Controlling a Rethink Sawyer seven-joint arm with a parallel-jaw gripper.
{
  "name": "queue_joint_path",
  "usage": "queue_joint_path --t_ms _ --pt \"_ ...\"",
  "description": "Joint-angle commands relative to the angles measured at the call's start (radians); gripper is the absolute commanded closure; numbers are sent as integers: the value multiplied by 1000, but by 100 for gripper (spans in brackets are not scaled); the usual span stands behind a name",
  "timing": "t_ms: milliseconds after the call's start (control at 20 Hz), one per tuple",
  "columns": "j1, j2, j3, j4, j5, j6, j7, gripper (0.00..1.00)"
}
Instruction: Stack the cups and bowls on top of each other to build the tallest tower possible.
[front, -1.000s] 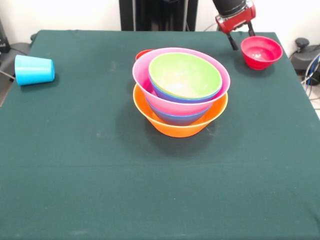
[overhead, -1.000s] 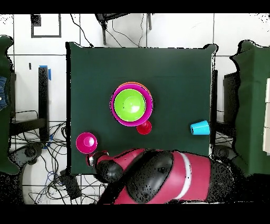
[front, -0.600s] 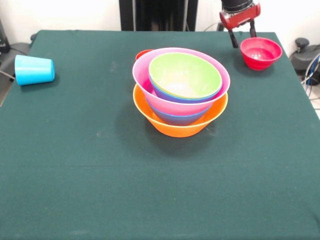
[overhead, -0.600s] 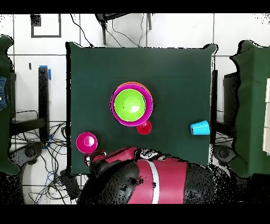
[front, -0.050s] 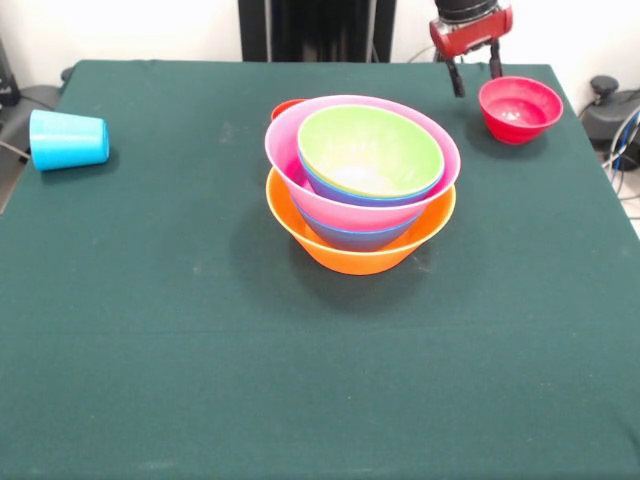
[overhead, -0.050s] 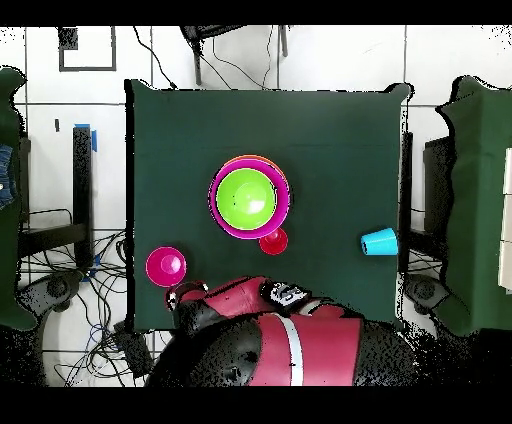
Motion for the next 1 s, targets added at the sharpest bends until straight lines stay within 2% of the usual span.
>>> queue_joint_path --t_ms 50,200,300,450,650,800,1000 --pt "1 -9 19 -77 78 155 101 0" --pt "34 -6 -4 -90 109 169 115 0" --pt "46 6 -11 -85 122 144 135 0" --pt "36 1 -5 -55 116 103 145 0" --pt "44 -38 -18 6 102 62 148 0" --pt "19 -78 -1 93 67 19 148 0" --pt "22 -190 23 166 139 90 183 0"
